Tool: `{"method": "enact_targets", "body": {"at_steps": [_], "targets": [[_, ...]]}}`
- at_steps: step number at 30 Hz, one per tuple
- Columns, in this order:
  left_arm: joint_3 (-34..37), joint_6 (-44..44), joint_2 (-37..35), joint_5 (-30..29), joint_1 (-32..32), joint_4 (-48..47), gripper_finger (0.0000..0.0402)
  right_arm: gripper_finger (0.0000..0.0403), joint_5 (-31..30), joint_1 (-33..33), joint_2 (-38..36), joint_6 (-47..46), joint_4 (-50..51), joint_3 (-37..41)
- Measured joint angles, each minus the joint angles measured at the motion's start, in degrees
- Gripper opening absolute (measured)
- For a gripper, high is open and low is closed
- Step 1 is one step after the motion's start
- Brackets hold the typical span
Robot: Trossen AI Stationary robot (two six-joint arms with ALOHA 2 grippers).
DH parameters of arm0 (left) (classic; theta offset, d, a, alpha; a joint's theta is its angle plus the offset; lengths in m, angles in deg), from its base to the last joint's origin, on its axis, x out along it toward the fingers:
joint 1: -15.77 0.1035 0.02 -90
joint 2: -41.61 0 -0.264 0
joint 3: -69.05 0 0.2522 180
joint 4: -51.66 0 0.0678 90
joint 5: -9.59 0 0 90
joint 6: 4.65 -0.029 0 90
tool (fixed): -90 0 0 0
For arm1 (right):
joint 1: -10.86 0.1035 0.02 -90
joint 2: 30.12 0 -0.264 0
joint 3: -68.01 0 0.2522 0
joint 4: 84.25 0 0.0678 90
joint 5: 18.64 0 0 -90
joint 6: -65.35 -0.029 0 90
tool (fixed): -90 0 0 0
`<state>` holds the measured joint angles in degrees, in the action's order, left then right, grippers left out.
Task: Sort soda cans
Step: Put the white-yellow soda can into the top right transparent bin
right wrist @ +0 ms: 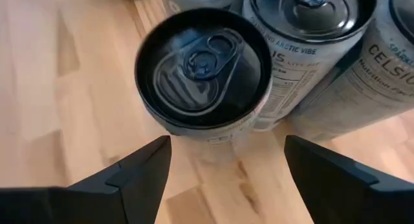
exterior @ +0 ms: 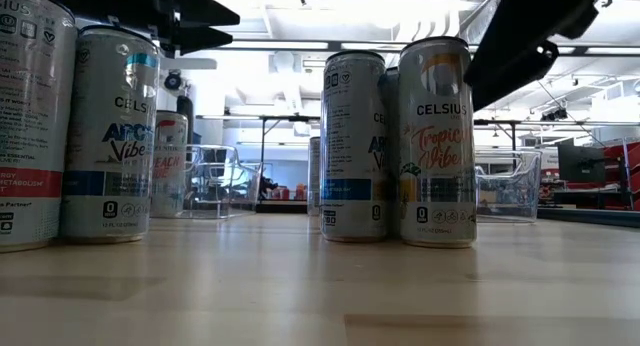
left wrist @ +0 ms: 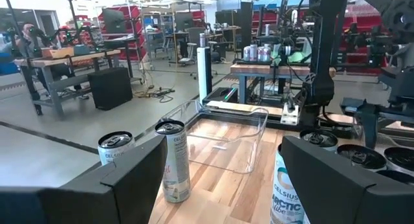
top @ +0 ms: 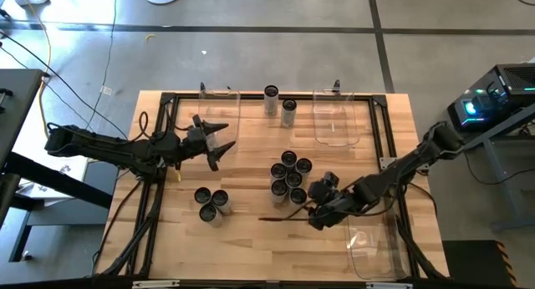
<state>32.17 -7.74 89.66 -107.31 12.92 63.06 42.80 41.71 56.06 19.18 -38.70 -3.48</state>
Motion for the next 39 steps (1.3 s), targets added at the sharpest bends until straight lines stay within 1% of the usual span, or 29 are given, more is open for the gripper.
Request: {"method": "enact_targets", "body": {"at_steps": [12,21,30,33,37,39], "targets": [[0.00,0.48,0.00,-0.03,0.00,0.35,0.0298,0.0298,-4.35,-0.18,3.53,7.23,-8.23,0.02],[0.00,1.38,0.00,-0.04,0.00,0.09,0.0298,0.0298,-2.89,-1.68,3.57,7.63,-10.49,0.02],[0.00,1.59,0.00,-0.06,0.00,0.33,0.0298,0.0296,-2.74,-3.08,3.55,7.22,-12.37,0.42],[0.00,2.55,0.00,-0.06,0.00,0.35,0.0298,0.0280,-3.46,-3.08,3.55,7.24,-12.24,0.44],[0.00,2.95,0.00,-0.04,0.00,0.34,0.0298,0.0237,-3.93,-2.55,3.55,7.54,-12.37,0.46],[0.00,2.95,0.00,-0.04,0.00,0.28,0.0298,0.0236,-3.24,-2.10,3.47,7.46,-12.34,0.44]]}}
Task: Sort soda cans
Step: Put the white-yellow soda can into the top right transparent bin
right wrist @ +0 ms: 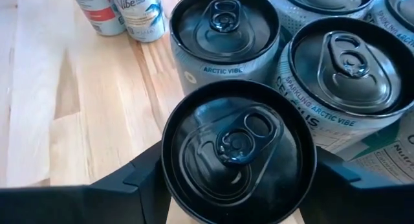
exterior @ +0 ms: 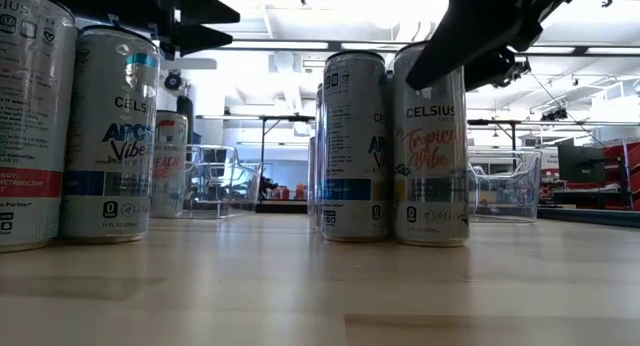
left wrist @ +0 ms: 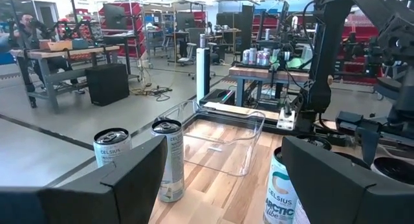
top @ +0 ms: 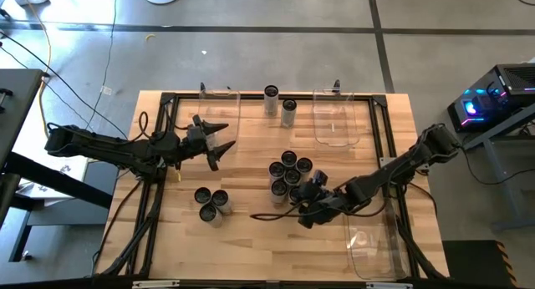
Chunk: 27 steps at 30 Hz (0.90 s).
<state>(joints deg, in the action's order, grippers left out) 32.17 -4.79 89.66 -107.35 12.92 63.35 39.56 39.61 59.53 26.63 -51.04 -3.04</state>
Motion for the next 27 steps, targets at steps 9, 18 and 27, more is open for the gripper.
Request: {"method": "enact_targets", "body": {"at_steps": [9,18,27], "targets": [[0.00,0.02,0.00,0.00,0.00,0.09,0.0298,0.0236,5.95,4.69,-7.45,-1.38,0.51,0.01],[0.00,0.00,0.00,0.00,0.01,0.13,0.0298,0.0236,-1.27,8.38,-21.96,-11.98,15.10,-0.13],[0.00,-0.04,0.01,0.00,0.02,0.82,0.0298,0.0236,-16.95,2.41,-29.74,-21.05,44.04,-3.38]]}}
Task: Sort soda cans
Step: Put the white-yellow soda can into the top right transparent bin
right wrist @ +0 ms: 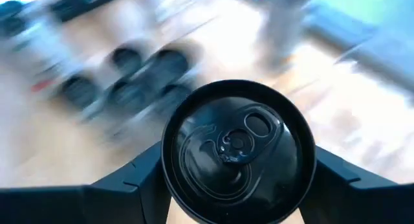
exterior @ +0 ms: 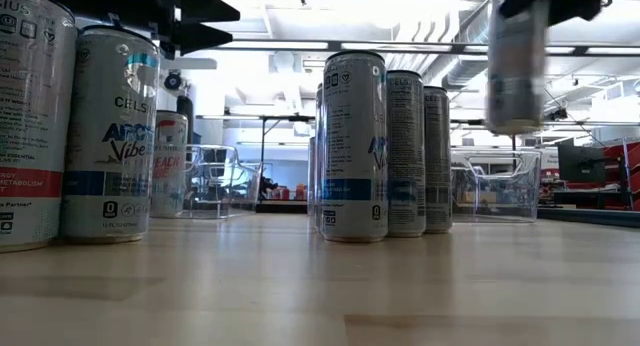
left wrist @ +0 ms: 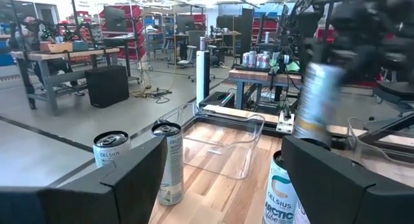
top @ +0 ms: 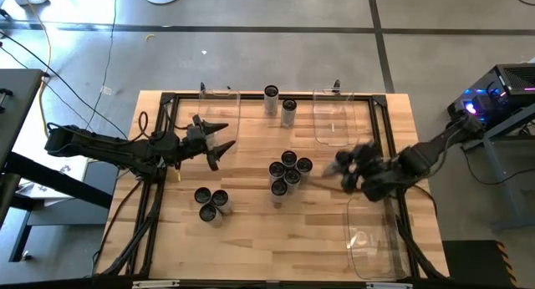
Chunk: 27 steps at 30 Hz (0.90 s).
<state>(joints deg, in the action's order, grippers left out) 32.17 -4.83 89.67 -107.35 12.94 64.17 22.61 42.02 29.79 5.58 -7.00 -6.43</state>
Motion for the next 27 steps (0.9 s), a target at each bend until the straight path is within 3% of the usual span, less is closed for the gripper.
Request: {"method": "enact_targets", "body": {"at_steps": [5,10,14,22,27], "targets": [[0.00,0.00,0.01,0.01,0.00,0.66,0.0298,0.0236,-7.60,-8.13,-0.90,6.45,5.97,-2.55],[-0.02,0.00,0.00,0.00,0.00,0.62,0.0298,0.0236,-7.88,-19.17,-3.37,15.38,7.24,0.06],[-0.02,-0.02,0.01,0.00,0.00,0.64,0.0298,0.0236,-5.37,-27.21,-7.53,19.77,4.25,4.77],[-0.02,-0.48,0.01,0.00,0.07,0.64,0.0298,0.0236,5.91,-36.98,-12.77,35.11,-19.49,15.39],[-0.02,-0.48,0.01,0.00,0.07,0.63,0.0298,0.0236,10.06,-41.99,-12.65,35.04,-20.86,20.04]]}}
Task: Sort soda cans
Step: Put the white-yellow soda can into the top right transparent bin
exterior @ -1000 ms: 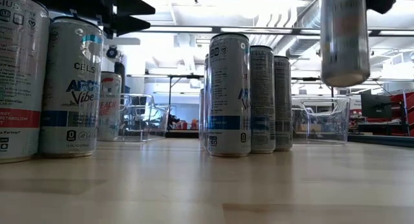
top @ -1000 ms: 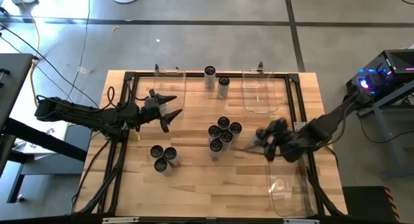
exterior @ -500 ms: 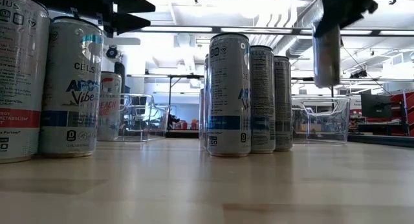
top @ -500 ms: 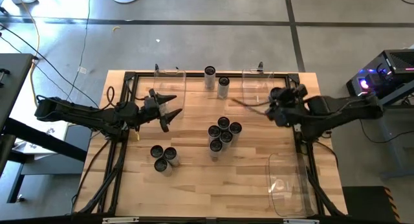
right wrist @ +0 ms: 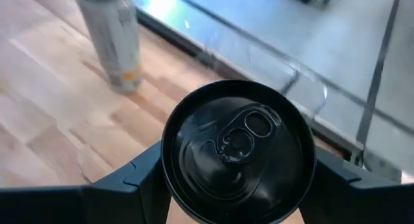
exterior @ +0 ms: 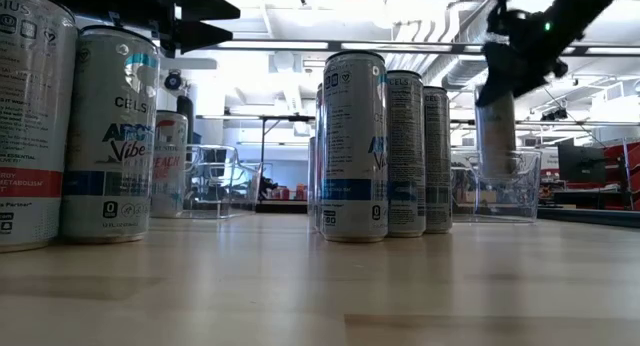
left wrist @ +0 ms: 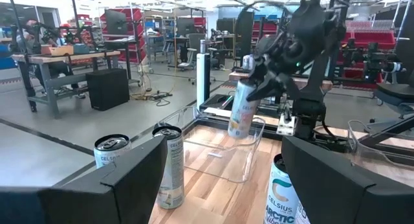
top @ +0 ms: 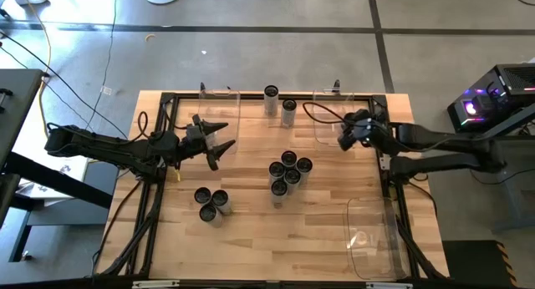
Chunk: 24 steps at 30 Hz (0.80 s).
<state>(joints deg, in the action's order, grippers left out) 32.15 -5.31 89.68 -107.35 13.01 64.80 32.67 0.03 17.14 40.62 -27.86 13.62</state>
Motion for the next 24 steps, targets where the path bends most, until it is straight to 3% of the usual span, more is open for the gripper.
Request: {"method": "enact_targets", "body": {"at_steps": [15,24], "targets": [[0.00,-4.50,0.00,-0.07,0.00,3.62,0.0298,0.0236,11.68,-8.63,-0.06,-1.25,-1.41,4.78],[0.00,-5.60,0.00,-0.90,0.07,3.09,0.0298,0.0236,13.20,-9.45,-0.15,-2.22,-2.28,6.92]]}}
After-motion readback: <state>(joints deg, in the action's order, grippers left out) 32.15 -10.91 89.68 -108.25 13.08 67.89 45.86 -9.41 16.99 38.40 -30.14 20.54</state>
